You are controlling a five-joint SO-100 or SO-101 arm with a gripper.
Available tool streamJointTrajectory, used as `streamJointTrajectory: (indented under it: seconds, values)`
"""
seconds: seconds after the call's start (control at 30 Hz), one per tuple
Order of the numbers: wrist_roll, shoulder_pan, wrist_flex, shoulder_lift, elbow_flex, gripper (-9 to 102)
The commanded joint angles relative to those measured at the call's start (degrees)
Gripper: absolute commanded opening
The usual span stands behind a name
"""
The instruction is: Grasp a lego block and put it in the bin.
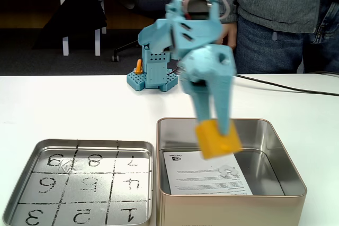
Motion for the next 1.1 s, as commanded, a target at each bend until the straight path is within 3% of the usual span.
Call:
streamJointTrajectory:
  seconds: [0.0, 0.37, 0.77, 0.97, 1.07]
  values:
    - [1.5, -2.7, 2.9, -0.2, -1.4, 0]
    - [-1.6, 1.0, 10.8, -8.6, -1.4, 0]
    - [-0.6, 4.7, 12.3, -9.9, -1.4, 0]
    - [1.8, 4.0, 6.5, -6.3, -1.4, 21]
    - [3.3, 4.0, 4.7, -3.2, -1.4, 26]
